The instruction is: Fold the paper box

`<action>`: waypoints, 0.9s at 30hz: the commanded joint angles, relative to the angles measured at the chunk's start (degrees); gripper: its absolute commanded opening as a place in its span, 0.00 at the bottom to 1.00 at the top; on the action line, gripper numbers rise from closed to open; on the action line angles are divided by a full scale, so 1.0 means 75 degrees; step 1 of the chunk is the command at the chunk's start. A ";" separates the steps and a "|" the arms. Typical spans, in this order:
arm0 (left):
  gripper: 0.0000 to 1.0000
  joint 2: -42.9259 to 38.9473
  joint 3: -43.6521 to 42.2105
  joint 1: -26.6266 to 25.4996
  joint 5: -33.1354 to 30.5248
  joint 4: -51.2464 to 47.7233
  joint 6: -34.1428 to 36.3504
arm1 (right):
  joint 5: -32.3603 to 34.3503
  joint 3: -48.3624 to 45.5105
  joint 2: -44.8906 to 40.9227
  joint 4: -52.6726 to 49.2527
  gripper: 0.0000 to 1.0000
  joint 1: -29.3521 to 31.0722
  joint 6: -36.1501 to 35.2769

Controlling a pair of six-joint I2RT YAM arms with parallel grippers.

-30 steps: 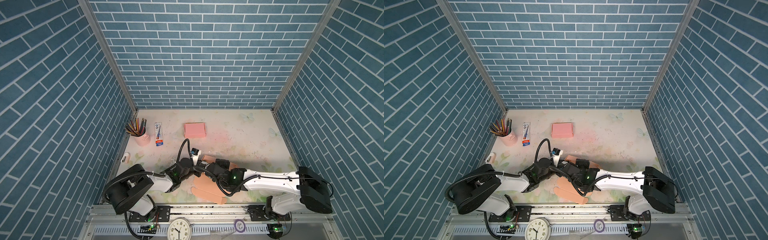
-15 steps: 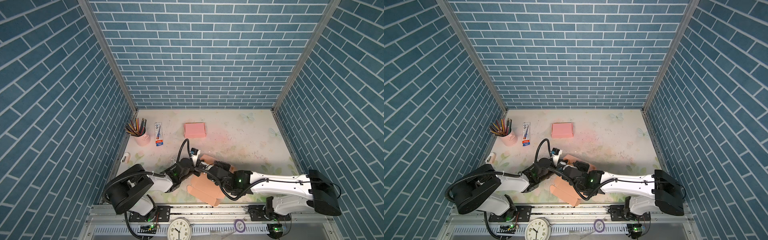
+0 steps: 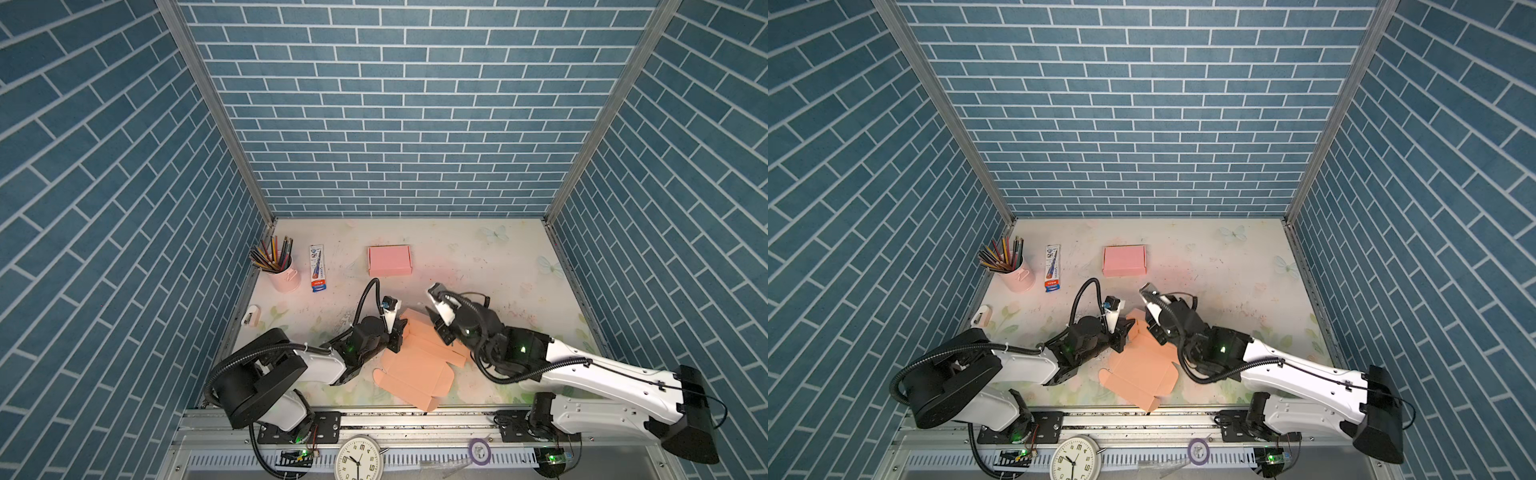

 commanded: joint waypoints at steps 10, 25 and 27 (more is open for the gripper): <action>0.11 0.0322 0.0642 -0.0264 -0.0317 0.0114 0.0674 | -0.4114 -0.0149 0.1370 0.0886 0.42 -0.2202 0.2822; 0.11 0.1056 0.0978 -0.0444 -0.0586 0.0419 0.0876 | -0.5410 -0.0370 0.2550 0.0808 0.30 -0.2588 0.3457; 0.11 0.1102 0.0940 -0.0463 -0.0622 0.0494 0.0879 | -0.5478 -0.0441 0.2607 0.0810 0.29 -0.2599 0.3511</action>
